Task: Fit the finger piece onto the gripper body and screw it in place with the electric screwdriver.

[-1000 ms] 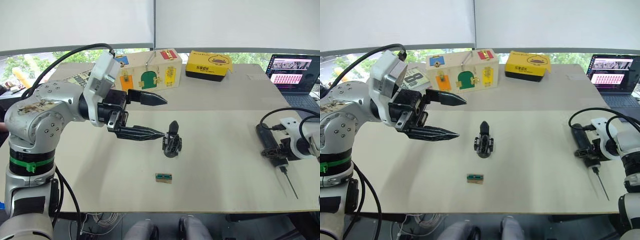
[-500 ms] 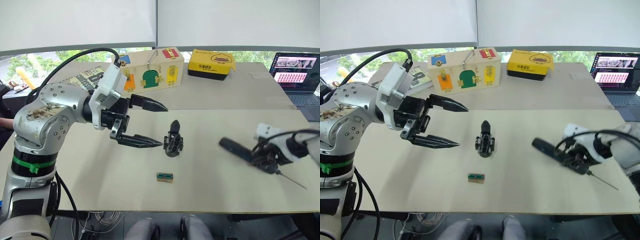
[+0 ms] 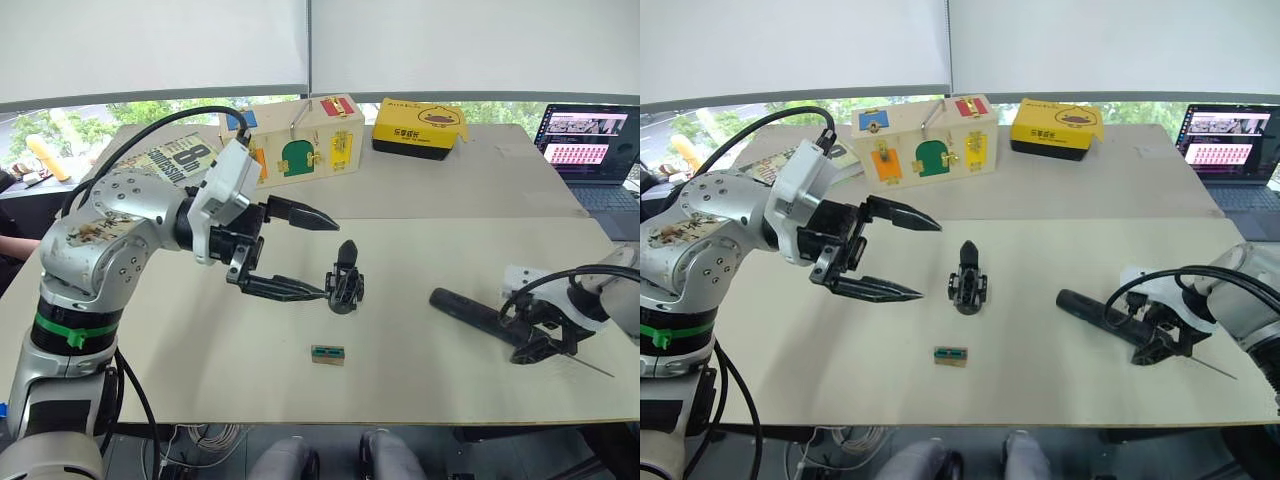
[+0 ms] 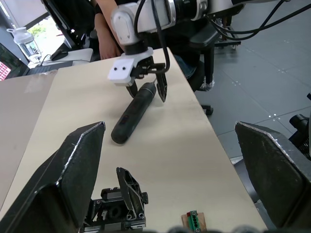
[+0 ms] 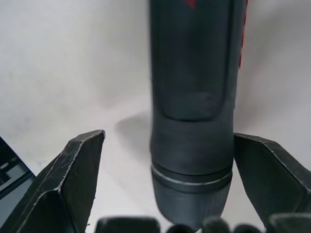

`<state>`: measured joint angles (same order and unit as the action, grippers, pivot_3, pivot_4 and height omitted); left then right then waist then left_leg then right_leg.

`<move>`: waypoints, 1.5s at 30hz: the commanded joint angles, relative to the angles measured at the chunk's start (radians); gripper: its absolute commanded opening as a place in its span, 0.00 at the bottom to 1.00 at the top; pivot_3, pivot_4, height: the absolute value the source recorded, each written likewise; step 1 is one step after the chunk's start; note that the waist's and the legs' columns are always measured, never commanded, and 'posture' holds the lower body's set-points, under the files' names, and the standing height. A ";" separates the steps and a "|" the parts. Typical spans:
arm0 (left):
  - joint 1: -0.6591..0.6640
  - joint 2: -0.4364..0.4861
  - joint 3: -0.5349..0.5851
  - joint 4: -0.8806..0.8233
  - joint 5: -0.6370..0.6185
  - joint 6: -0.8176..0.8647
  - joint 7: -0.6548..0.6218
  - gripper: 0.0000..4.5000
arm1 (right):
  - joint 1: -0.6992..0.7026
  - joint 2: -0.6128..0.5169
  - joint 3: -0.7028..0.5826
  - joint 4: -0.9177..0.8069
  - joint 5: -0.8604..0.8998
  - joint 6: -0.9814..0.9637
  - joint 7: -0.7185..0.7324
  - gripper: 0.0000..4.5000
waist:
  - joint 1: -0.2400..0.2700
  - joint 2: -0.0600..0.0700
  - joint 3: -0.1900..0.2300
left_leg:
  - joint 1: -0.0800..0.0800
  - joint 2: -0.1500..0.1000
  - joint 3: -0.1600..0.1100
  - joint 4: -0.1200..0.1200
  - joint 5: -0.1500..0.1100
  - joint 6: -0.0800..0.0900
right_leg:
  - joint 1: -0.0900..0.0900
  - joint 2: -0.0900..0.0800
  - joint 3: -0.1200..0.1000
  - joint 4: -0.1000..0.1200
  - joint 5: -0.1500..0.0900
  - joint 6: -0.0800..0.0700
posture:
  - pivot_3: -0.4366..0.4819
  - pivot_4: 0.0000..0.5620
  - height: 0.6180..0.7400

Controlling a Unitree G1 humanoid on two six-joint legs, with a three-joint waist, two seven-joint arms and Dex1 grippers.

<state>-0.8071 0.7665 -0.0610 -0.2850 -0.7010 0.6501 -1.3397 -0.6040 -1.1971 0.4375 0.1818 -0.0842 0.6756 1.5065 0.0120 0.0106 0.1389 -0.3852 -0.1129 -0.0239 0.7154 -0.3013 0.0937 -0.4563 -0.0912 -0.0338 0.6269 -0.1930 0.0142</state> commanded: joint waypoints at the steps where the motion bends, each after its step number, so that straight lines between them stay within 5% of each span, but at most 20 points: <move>1: -0.009 -0.003 0.011 -0.015 0.006 -0.022 0.010 1.00 | -0.036 0.028 0.014 0.050 -0.044 -0.038 0.005 1.00 | 0.000 0.000 0.000 | 0.000 0.000 0.000 0.000 0.000 0.000 | 0.000 0.000 0.000 0.000 0.000 0.000 | 0.48 0.27 1.00; 4: -0.007 -0.011 0.004 -0.012 0.015 -0.027 0.012 1.00 | -0.040 0.049 0.026 0.083 -0.074 -0.086 0.000 0.89 | -0.001 -0.002 0.001 | 0.001 0.000 0.000 0.000 0.000 0.000 | 0.001 0.000 0.000 0.000 0.000 0.000 | 0.48 0.27 1.00; 10: -0.001 -0.014 -0.019 -0.003 0.038 -0.041 -0.001 1.00 | -0.008 0.066 0.002 0.068 -0.081 -0.167 -0.012 0.44 | -0.004 -0.009 0.000 | 0.002 0.000 0.000 0.001 0.000 -0.001 | 0.002 0.001 0.000 0.000 0.000 0.000 | 0.48 0.27 1.00; 15: 0.063 -0.001 -0.058 -0.039 0.033 -0.033 -0.027 1.00 | 0.023 0.062 -0.161 -0.090 0.034 -0.271 -0.026 0.42 | -0.012 -0.010 0.001 | 0.004 0.000 0.000 0.000 -0.002 -0.004 | 0.002 0.001 0.001 0.001 0.000 0.000 | 0.48 0.27 1.00; 19: 0.212 0.049 -0.034 -0.110 -0.057 0.023 -0.083 1.00 | 0.194 0.054 -0.481 -0.406 0.315 -0.216 -0.005 0.42 | -0.012 -0.001 0.006 | 0.000 0.001 0.001 -0.003 0.000 -0.001 | -0.004 0.001 0.001 0.003 -0.001 -0.002 | 0.48 0.27 1.00; 23: 0.391 0.071 -0.053 -0.124 0.066 -0.155 -0.101 1.00 | 0.369 0.206 -0.796 -0.764 0.669 0.037 -0.156 0.42 | 0.001 0.000 0.007 | 0.001 0.003 -0.002 -0.003 0.000 -0.002 | -0.001 0.002 -0.001 0.002 -0.002 -0.003 | 0.48 0.27 1.00; 26: 0.468 0.057 -0.064 -0.096 0.142 -0.272 -0.099 1.00 | 0.435 0.322 -0.879 -0.903 0.852 0.107 -0.305 0.42 | 0.013 -0.004 0.008 | 0.002 0.002 -0.003 -0.002 -0.002 -0.005 | 0.002 0.002 -0.001 -0.001 -0.001 -0.003 | 0.48 0.27 1.00; 34: 0.509 -0.101 -0.123 0.134 0.354 -0.569 0.007 1.00 | 0.533 0.618 -0.697 -0.990 0.836 -0.065 -0.562 0.42 | 0.031 -0.006 0.008 | 0.006 -0.001 -0.002 -0.001 -0.005 -0.001 | 0.006 0.001 0.001 -0.001 0.001 0.001 | 0.48 0.27 1.00; 45: 0.525 -0.176 -0.215 0.274 0.454 -0.751 -0.011 1.00 | 0.599 0.747 -0.461 -0.961 0.718 -0.277 -0.601 0.42 | 0.009 -0.006 0.008 | 0.009 -0.002 -0.001 -0.002 -0.004 -0.001 | 0.003 0.002 -0.003 0.000 0.001 0.001 | 0.48 0.27 1.00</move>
<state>-0.2753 0.5958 -0.2659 -0.0153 -0.2583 -0.0658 -1.3481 0.0149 -0.4641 -0.0307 -0.7670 0.6279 0.4506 0.9178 0.0213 0.0047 0.1465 -0.3749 -0.1151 -0.0247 0.7132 -0.3053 0.0925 -0.4531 -0.0891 -0.0360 0.6267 -0.1922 0.0155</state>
